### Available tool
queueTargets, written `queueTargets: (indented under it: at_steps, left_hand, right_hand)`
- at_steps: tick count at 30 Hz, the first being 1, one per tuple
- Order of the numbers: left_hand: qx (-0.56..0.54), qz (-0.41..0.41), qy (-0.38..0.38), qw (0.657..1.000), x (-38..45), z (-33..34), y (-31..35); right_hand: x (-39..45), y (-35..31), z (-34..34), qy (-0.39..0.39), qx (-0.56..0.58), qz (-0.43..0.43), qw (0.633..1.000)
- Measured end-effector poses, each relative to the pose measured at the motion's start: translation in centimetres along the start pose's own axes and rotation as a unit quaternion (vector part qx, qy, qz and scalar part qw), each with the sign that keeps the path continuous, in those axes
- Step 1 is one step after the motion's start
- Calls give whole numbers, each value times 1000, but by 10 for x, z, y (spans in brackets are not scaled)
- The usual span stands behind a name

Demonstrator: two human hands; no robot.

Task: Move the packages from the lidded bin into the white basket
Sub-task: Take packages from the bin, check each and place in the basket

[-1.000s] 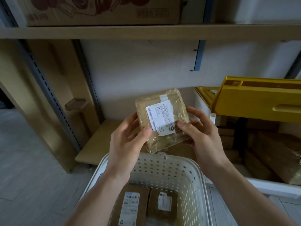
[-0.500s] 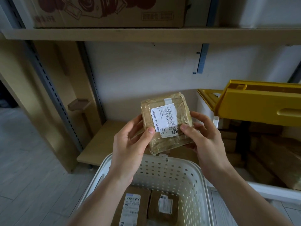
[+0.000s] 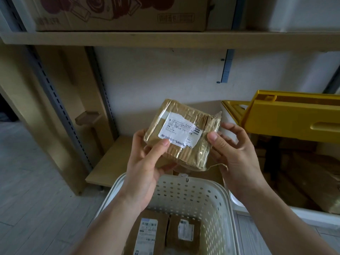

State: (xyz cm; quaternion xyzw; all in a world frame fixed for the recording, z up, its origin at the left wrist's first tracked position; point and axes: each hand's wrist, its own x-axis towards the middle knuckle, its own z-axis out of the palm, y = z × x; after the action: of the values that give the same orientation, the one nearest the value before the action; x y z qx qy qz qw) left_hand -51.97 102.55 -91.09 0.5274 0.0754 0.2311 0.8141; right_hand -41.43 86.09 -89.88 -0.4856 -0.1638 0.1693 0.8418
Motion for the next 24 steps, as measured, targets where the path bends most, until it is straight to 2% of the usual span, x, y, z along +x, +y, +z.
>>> queueTargets:
  at_steps: [7, 12, 15, 18, 24]
  left_hand:
    - [66, 11, 38, 997, -1, -1, -3]
    - [97, 19, 43, 994, -2, 1, -1]
    - [115, 24, 45, 992, -4, 3, 2]
    - [129, 36, 53, 990, -5, 4, 4]
    - [147, 67, 79, 984, -4, 7, 7]
  right_hand:
    - [-1, -2, 2, -22, -22, -21, 999]
    - [-3, -6, 4, -2, -116, -45, 992]
    - [-6, -8, 6, -42, -153, -54, 986]
    - [-9, -6, 11, -89, -143, -54, 984]
    - [-8, -5, 10, -67, -127, -59, 988]
